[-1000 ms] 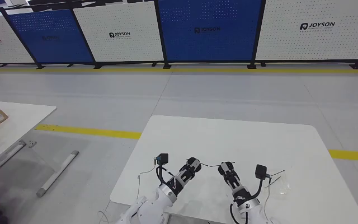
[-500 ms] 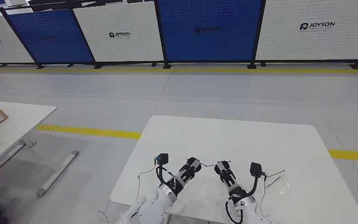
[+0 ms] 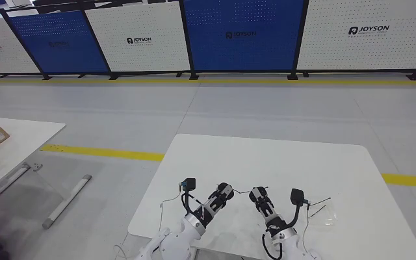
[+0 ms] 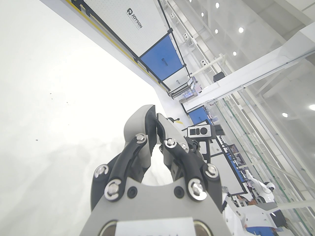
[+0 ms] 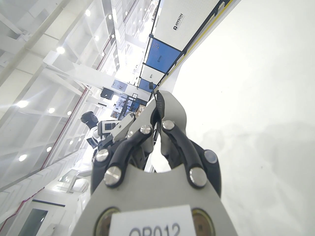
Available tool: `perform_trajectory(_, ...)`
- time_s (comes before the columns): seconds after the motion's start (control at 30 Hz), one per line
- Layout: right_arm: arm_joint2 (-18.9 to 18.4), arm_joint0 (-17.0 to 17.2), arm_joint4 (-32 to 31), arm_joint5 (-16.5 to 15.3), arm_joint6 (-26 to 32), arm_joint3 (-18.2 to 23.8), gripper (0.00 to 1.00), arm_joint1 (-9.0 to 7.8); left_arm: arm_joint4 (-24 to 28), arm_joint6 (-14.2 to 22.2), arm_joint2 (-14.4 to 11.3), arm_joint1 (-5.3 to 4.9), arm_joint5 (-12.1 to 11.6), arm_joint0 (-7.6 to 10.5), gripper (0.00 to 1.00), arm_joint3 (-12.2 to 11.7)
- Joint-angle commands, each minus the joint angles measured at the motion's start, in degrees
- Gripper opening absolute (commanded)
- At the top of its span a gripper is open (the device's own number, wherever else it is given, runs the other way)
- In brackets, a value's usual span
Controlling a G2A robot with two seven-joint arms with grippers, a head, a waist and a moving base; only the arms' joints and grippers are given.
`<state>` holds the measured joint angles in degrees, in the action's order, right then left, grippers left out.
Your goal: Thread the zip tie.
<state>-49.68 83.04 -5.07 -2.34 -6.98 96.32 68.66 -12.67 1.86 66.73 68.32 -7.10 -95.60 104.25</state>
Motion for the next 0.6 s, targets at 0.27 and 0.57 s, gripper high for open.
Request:
perform_trajectory(0.27, 0.0, 0.0, 0.0, 0.0, 0.0, 0.0, 0.0, 0.0, 6.5, 0.3, -0.1, 0.32, -0.4, 0.32, 0.0, -0.5)
perform_trajectory(0.57, 0.0, 0.0, 0.0, 0.0, 0.0, 0.0, 0.0, 0.0, 7.3, 0.9, -0.1, 0.33, -0.8, 0.43, 0.0, -0.9)
